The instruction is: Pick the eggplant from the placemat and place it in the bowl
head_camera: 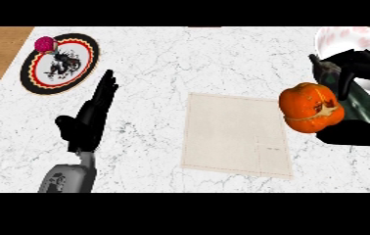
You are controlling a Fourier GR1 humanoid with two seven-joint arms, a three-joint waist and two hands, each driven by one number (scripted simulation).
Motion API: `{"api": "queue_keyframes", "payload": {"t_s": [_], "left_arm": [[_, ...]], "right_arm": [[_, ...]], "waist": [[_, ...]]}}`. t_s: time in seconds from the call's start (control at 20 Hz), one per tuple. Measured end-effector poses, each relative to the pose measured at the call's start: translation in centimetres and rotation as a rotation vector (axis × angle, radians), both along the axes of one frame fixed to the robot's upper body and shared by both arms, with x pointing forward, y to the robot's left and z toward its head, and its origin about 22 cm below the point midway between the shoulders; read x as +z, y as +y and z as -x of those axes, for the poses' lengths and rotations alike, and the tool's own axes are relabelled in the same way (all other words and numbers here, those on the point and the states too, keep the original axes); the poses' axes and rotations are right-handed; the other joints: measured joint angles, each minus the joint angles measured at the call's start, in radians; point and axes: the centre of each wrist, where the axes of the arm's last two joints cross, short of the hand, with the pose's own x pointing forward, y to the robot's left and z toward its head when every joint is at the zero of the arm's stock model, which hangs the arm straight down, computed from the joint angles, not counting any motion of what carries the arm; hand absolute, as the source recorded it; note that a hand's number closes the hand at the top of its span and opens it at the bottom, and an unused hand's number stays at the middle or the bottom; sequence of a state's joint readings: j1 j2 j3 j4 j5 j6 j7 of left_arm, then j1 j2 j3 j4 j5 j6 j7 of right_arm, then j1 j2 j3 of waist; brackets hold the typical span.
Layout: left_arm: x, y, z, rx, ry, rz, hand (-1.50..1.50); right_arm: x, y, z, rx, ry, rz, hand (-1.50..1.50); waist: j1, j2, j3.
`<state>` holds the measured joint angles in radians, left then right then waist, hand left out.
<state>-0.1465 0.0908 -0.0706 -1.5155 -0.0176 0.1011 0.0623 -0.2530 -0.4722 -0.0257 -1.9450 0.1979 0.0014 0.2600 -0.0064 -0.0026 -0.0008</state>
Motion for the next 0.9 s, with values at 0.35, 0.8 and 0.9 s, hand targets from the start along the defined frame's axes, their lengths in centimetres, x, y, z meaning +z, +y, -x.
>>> {"api": "queue_keyframes", "payload": {"t_s": [0.35, 0.8, 0.9], "left_arm": [[0.4, 0.1, 0.4, -0.005, -0.002, -0.003, 0.00], [0.7, -0.4, 0.2, -0.011, -0.002, -0.006, 0.00], [0.7, -0.7, 0.1, -0.015, -0.004, -0.003, 0.00]], "right_arm": [[6.1, -0.7, -1.5, -0.120, -0.017, 0.035, 1.50], [10.4, -3.5, -6.1, -0.247, 0.011, 0.043, 1.50], [10.1, -4.4, -7.2, -0.290, 0.021, 0.087, 1.50]], "waist": [[0.010, 0.001, 0.000], [0.016, 0.004, 0.000], [0.018, 0.005, 0.000]]}}
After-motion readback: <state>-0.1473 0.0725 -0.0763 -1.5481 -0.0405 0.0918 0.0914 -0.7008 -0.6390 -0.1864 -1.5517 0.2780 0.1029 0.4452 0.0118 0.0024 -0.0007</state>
